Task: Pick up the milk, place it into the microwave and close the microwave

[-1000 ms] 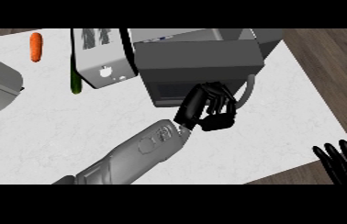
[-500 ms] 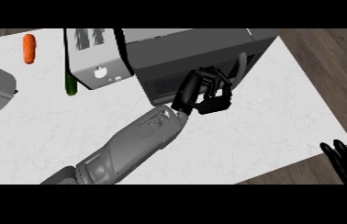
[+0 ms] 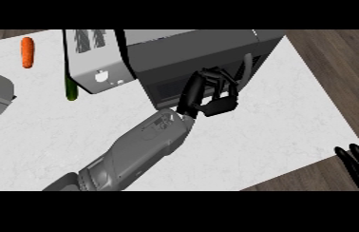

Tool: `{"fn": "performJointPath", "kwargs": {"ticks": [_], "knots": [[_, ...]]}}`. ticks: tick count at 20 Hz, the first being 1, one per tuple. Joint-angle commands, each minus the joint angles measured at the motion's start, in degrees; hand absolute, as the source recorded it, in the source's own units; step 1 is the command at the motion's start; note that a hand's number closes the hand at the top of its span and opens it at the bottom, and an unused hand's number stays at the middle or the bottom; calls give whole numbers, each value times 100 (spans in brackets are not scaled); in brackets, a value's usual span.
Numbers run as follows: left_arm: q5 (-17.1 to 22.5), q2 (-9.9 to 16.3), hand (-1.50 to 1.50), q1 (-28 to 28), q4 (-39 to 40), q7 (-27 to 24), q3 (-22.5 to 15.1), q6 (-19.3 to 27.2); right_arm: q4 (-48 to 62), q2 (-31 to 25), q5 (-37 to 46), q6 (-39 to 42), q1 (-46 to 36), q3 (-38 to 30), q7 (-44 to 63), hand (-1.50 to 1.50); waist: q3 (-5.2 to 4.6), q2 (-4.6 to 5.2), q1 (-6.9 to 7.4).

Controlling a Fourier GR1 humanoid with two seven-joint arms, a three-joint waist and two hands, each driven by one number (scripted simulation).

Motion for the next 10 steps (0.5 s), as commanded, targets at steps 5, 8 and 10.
{"fn": "performJointPath", "kwargs": {"ticks": [5,8,10], "knots": [[279,4,150,-318,522,-389,252,258,-126,-148,-250,187,-105,43,62,-150,1,94,-84],[433,4,150,-244,536,-504,266,269,-221,-213,-274,235,-91,80,122,-150,-8,111,-111],[469,4,150,-272,571,-589,260,291,-213,-243,-338,258,-99,91,152,-150,-4,122,-95]]}}
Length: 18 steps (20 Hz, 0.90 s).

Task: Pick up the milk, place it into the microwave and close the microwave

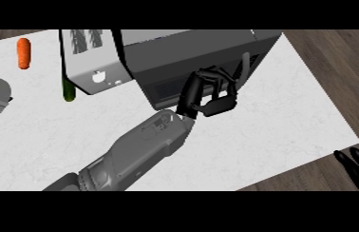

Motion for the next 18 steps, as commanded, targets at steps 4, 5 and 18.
{"fn": "performJointPath", "kwargs": {"ticks": [4,5,18], "knots": [[286,4,150,-265,545,-154,273,56,-121,-139,-119,113,-58,37,90,-150,-5,124,-112],[259,4,150,-222,587,-294,273,55,-199,-193,-172,121,-37,10,127,-150,-15,109,-86],[567,4,150,-340,643,-573,190,114,-282,-283,-340,114,-116,102,276,-150,-4,169,-146]]}}
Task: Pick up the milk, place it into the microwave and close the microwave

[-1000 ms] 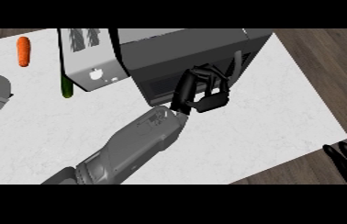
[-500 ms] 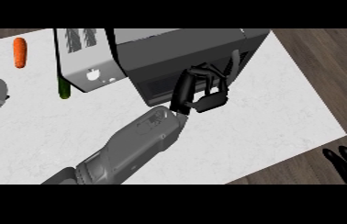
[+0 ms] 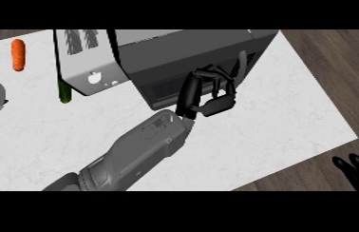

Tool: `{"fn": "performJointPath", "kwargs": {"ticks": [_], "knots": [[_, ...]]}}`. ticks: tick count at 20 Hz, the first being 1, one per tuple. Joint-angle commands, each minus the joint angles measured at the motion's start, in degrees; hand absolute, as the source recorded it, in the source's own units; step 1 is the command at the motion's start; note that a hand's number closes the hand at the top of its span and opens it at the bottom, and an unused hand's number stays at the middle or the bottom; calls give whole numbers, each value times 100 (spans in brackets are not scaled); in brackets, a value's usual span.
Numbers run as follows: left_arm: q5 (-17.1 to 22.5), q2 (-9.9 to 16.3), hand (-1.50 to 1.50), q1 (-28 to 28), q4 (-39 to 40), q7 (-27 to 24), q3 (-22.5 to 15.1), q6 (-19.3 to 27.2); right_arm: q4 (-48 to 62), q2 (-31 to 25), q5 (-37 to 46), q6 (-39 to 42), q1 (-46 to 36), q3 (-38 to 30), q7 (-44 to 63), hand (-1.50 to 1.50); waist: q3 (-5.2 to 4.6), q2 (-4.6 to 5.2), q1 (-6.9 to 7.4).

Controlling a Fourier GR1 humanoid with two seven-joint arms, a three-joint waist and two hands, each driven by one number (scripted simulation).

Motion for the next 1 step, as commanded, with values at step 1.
{"fn": "performJointPath", "kwargs": {"ticks": [1], "knots": [[174,3,150,-327,586,92,279,-48,-41,-73,-52,18,-51,-22,47,-150,-2,103,-37]]}}
